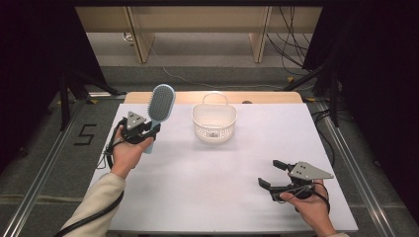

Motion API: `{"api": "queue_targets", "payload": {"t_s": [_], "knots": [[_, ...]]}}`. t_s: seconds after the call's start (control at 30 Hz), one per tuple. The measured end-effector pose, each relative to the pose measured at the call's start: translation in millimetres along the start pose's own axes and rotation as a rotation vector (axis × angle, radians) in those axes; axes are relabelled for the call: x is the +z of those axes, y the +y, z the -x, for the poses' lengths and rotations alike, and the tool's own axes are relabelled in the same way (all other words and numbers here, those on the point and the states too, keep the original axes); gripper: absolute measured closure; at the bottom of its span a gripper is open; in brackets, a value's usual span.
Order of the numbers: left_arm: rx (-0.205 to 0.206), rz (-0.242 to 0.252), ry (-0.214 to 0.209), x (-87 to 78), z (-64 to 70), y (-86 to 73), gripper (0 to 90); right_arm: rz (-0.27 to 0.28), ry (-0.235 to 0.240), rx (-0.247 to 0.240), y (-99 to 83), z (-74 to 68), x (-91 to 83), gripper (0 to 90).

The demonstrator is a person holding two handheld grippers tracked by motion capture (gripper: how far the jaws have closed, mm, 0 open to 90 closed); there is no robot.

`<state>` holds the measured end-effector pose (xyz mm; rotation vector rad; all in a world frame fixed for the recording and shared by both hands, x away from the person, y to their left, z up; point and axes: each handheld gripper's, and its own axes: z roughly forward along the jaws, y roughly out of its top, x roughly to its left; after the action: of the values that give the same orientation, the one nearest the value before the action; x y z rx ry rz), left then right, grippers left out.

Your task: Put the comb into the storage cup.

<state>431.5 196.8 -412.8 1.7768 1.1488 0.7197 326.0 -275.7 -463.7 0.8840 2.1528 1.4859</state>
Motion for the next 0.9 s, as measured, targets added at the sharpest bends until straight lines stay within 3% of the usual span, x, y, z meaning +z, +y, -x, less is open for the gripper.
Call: {"api": "queue_targets", "payload": {"t_s": [0.9], "knots": [[0.012,0.044,-0.020,-2.3,8.8,6.1,69.8,0.000,-0.001,0.001,0.0,-0.1,0.0,15.2]]}}
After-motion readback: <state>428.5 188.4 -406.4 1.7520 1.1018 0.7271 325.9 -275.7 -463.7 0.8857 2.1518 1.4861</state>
